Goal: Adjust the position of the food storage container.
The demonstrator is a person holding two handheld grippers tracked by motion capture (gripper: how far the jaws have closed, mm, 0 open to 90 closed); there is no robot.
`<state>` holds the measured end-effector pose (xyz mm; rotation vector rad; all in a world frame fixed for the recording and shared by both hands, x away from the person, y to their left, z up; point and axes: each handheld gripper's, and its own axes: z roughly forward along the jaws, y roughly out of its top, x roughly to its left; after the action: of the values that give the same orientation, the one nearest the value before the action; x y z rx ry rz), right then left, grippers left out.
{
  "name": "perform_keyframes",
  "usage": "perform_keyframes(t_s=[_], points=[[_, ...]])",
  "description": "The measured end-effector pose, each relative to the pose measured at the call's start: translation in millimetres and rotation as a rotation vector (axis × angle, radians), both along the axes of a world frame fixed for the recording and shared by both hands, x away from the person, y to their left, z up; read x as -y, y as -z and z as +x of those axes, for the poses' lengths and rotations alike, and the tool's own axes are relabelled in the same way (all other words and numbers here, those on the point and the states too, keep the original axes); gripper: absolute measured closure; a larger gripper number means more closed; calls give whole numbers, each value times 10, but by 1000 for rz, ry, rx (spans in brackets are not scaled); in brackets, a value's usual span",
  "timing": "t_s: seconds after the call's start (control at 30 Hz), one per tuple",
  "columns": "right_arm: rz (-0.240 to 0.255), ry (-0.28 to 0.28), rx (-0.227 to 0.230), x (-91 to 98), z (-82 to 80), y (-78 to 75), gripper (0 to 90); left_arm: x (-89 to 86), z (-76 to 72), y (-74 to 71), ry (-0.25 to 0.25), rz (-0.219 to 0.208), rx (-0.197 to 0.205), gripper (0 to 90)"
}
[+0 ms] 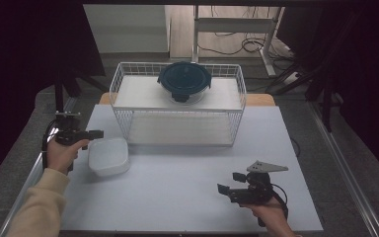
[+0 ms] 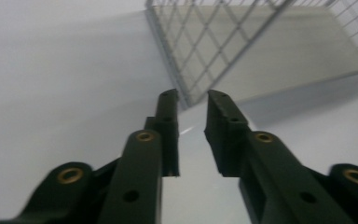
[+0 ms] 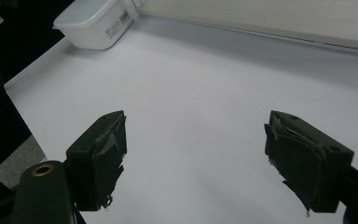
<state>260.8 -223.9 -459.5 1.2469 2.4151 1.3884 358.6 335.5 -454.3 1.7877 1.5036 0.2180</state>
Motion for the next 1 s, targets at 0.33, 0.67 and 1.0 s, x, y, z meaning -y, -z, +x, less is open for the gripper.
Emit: perform_keyframes(t_s=[0.33, 0.67, 1.0], points=[[0, -6, 1, -12, 4, 13, 209, -213, 217, 208, 10, 72, -79, 900], [3, -10, -14, -15, 19, 53, 209, -160, 267, 296, 53, 157, -105, 900], [1, -7, -26, -14, 40, 86, 209, -180, 269, 365, 133, 183, -138, 900]])
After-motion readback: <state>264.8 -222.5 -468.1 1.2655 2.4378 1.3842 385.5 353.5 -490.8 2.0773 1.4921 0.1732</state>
